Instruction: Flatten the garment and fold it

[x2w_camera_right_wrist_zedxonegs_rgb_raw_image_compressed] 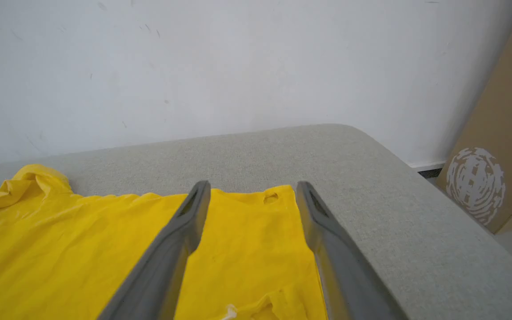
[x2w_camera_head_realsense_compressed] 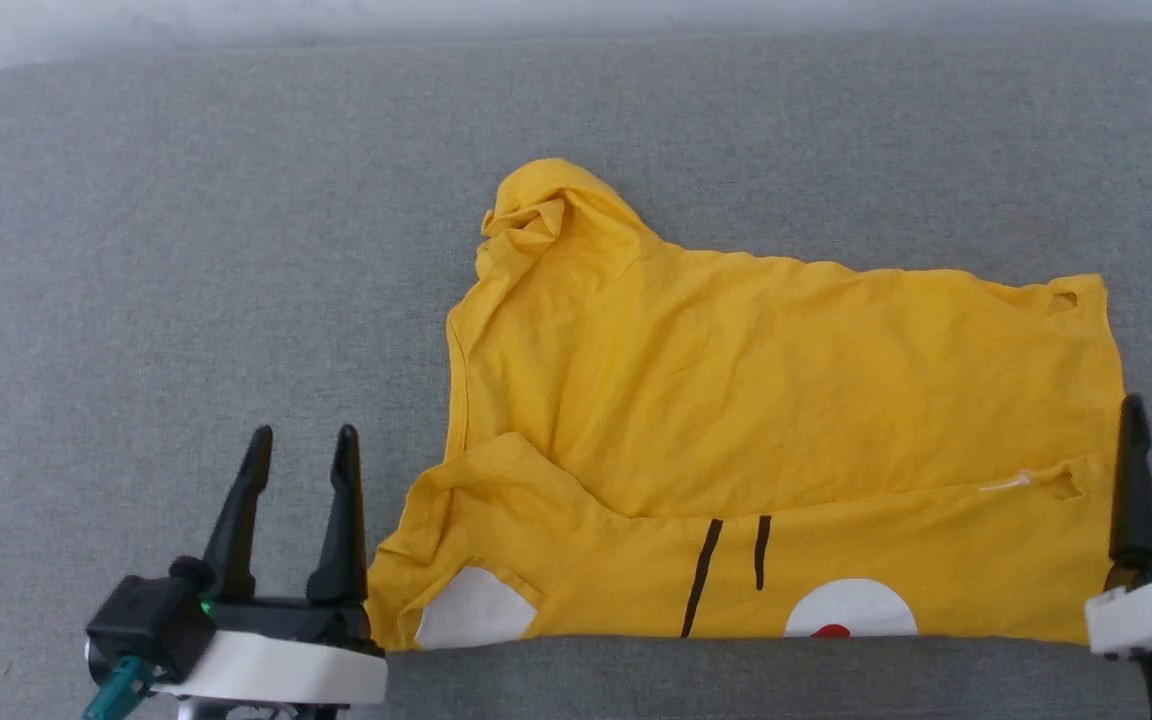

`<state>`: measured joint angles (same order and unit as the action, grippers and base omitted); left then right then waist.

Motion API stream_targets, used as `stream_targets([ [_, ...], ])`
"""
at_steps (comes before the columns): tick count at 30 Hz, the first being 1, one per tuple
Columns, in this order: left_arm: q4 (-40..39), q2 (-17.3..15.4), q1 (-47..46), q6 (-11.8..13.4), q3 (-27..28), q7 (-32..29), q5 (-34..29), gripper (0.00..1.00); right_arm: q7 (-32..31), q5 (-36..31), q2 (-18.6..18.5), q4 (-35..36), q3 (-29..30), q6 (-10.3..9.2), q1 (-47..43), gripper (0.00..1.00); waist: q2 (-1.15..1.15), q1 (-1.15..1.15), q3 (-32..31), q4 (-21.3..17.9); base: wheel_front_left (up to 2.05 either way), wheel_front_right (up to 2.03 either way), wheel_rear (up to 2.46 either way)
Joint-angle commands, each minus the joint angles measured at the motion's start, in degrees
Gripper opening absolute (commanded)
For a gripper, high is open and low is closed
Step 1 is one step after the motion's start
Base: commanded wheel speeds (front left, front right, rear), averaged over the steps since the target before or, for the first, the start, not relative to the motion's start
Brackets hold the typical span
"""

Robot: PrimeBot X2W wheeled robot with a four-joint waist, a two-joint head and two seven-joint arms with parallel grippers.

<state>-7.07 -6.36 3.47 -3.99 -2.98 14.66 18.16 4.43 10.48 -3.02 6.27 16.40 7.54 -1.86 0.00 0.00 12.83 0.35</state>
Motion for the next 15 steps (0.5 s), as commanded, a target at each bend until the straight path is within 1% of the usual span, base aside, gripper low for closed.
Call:
stream_targets([
  [1,0.78,0.24,0.49,0.06,-0.04,0.26,-0.76,1.00,1.06,-0.09,0.14,-0.86,-0.36,-0.05,-0.68,1.00,0.00,0.00,-0.24,-0.11,0.00,0.00,0.00],
  [6,1.77,0.71,0.10,-0.12,1.39,0.31,-1.29,1.00,3.13,0.15,0.14,-3.14,-1.13,-0.05,-1.31,1.00,0.00,0.00,-0.48,-0.76,0.00,0.00,0.00],
  [10,1.86,-0.44,-1.58,-0.53,1.65,-0.13,-1.25,1.00,3.46,0.16,0.14,-3.51,-1.12,-0.05,-0.80,1.00,0.00,0.00,0.13,-1.25,0.00,0.00,0.00],
  [13,0.86,-2.57,-5.77,-1.25,1.42,-3.79,-0.44,1.00,3.71,0.20,0.14,-3.54,-1.15,-0.05,0.01,1.00,0.00,0.00,1.52,-1.59,0.00,0.00,0.00],
  [15,-0.04,-4.54,-9.59,-1.84,0.38,-8.33,0.04,1.00,3.80,0.33,0.14,-3.66,-1.34,-0.05,0.60,1.00,0.00,0.00,2.84,-1.86,0.00,0.00,0.00],
])
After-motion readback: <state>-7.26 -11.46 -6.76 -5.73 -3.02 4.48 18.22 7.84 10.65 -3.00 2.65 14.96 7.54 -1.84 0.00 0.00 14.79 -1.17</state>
